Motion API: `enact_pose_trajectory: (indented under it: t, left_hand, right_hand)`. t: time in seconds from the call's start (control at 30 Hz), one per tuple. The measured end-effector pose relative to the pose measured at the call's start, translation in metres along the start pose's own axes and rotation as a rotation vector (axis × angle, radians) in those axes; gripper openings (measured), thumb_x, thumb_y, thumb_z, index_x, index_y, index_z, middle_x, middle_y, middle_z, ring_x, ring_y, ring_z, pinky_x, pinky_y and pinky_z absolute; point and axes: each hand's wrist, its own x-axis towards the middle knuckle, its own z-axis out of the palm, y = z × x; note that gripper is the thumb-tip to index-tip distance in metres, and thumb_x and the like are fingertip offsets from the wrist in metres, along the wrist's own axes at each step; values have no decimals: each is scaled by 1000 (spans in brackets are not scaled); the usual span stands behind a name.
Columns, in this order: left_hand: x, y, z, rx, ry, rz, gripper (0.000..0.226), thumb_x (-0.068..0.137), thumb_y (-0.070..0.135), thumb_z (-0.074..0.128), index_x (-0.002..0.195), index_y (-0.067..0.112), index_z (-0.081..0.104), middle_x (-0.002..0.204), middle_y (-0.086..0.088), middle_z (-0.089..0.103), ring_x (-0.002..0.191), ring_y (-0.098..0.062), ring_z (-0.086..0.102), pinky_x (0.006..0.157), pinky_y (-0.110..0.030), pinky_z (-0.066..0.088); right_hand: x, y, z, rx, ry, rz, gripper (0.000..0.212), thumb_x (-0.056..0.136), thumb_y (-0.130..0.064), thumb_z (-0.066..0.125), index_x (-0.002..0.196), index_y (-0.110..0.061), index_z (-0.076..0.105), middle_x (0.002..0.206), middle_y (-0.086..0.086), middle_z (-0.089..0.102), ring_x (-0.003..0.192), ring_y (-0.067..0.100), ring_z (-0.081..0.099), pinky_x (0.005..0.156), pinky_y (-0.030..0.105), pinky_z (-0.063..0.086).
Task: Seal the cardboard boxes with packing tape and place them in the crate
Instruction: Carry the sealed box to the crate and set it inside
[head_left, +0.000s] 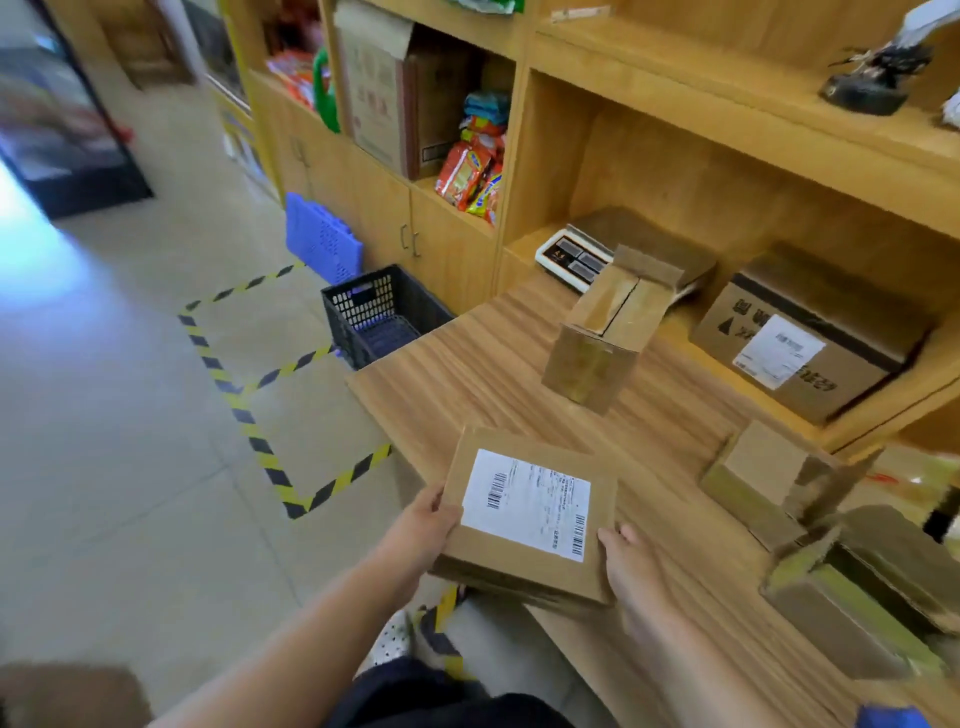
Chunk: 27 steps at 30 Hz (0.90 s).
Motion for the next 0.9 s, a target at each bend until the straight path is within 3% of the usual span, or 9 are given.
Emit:
enact_pose_trajectory:
  t: [0.1, 0.43, 0.5, 0.6, 0.77, 0.9]
  left_hand:
    - [-7, -1, -27, -14, 71, 20, 35, 96, 22, 47, 131, 30, 46, 106, 12, 61, 94, -9, 59, 64, -22, 43]
    - [25, 32, -127, -150, 190, 57, 34, 92, 16, 54, 125, 22, 51, 102, 5, 64, 81, -9, 63, 55, -18, 45]
    - [39, 40, -157, -190, 193, 67, 31, 90, 16, 56, 120, 23, 54, 100, 6, 67, 75, -7, 65, 51, -15, 45]
    - [63, 57, -211, -229, 179, 73, 30, 88, 18, 59, 117, 26, 56, 99, 6, 70, 82, -11, 67, 60, -21, 46]
    - [111, 90, -305, -250, 195, 69, 30, 91, 13, 52, 116, 30, 53, 97, 10, 68, 77, -8, 64, 55, -20, 47]
    - [148, 118, -368, -183, 224, 56, 28, 92, 22, 52, 119, 30, 50, 107, 6, 64, 92, -12, 60, 62, -23, 44]
  right_hand:
    - [-11, -16, 25, 1, -82, -35, 16, 92, -9, 47, 88, 0, 60, 84, 9, 67, 69, 20, 57, 58, 29, 37]
    - [-5, -87, 124, 34, -216, -116, 18, 93, -9, 41, 96, -12, 59, 95, 7, 69, 87, 22, 64, 65, 31, 44]
    - [2, -104, 156, 36, -222, -123, 18, 94, -11, 41, 96, -12, 59, 95, 8, 69, 88, 25, 64, 69, 33, 44]
    - [9, -134, 213, 36, -208, -161, 19, 93, -12, 41, 95, -13, 60, 95, 8, 69, 89, 25, 63, 70, 35, 44]
    - [15, -187, 315, 53, -196, -221, 16, 97, -21, 43, 97, -21, 59, 97, 0, 68, 92, 20, 62, 79, 38, 47]
    - [23, -220, 382, 55, -206, -223, 13, 97, -23, 43, 96, -25, 56, 96, -5, 66, 91, 15, 60, 74, 35, 46]
